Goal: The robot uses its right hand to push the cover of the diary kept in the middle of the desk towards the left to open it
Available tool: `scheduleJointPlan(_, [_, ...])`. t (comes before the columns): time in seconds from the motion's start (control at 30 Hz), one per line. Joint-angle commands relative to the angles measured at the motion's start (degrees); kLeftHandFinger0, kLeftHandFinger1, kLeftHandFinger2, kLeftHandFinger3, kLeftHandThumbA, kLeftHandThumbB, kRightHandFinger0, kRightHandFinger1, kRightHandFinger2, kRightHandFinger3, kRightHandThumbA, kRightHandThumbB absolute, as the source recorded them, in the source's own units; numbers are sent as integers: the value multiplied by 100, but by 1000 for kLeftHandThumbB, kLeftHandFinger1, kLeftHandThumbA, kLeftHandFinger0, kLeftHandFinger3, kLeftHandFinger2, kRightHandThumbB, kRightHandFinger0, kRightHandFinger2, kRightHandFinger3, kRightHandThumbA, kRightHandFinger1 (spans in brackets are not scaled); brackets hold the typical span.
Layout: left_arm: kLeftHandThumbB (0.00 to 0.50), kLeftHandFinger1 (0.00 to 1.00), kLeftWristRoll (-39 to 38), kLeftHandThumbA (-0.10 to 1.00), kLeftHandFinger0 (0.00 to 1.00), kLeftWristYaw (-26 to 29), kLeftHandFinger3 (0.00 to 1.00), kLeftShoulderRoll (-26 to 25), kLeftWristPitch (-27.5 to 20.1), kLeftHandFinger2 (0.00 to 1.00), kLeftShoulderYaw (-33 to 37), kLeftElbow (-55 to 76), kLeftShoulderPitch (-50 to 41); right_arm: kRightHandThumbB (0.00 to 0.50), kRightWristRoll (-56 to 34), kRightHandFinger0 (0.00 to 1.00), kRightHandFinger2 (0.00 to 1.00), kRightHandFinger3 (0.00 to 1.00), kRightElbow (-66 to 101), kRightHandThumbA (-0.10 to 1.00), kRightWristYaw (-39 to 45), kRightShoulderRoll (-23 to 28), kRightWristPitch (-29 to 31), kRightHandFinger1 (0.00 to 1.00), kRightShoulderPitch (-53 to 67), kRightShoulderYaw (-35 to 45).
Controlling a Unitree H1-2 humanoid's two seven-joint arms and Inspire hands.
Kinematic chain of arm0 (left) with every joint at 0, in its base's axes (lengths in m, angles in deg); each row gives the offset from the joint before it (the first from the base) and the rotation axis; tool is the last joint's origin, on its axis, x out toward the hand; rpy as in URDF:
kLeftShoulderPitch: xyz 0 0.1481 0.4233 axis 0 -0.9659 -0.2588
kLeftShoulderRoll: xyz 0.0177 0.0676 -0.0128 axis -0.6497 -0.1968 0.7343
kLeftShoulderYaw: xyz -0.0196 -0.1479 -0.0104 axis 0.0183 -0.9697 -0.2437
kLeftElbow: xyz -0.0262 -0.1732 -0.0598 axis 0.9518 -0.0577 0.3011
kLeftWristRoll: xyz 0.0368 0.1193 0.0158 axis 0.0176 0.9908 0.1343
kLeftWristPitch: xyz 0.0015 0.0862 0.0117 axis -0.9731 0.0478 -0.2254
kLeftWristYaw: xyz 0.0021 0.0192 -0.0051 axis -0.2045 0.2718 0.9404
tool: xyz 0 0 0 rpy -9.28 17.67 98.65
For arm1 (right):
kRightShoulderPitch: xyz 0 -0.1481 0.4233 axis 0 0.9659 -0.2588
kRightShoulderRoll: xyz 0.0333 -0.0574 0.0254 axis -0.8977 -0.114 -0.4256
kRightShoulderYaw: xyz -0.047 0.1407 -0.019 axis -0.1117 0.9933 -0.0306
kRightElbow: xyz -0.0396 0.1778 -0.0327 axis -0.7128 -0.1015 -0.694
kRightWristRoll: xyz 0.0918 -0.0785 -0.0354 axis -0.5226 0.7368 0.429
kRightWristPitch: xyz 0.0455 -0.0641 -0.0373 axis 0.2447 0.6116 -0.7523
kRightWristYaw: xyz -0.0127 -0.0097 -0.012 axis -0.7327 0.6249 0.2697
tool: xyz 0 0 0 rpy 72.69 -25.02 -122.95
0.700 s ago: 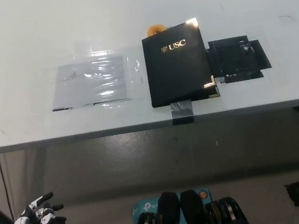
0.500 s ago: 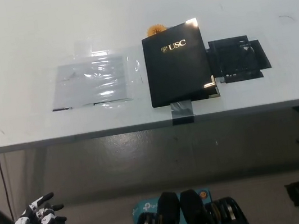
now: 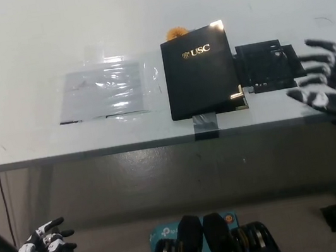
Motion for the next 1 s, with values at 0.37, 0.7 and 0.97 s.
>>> scheduleJointPlan(0.37, [329, 455, -91, 391, 404, -53, 666, -74, -24, 522, -22, 103, 76, 167, -464, 740, 902, 992, -1426, 1000, -954, -1407, -349, 800, -926, 876])
scheduleJointPlan(0.7, [324, 457, -86, 394, 403, -64, 673, -58, -67, 525, -1, 90, 42, 124, -534, 915, 1000, 1000, -3000, 1000, -1657, -2148, 210, 997, -1537, 1764])
scheduleJointPlan(0.97, [326, 449, -81, 392, 386, -74, 659, -42, -162, 522, 6, 88, 12, 138, -589, 965, 1000, 1000, -3596, 1000, -1817, -2447, 603, 990, -1771, 2057])
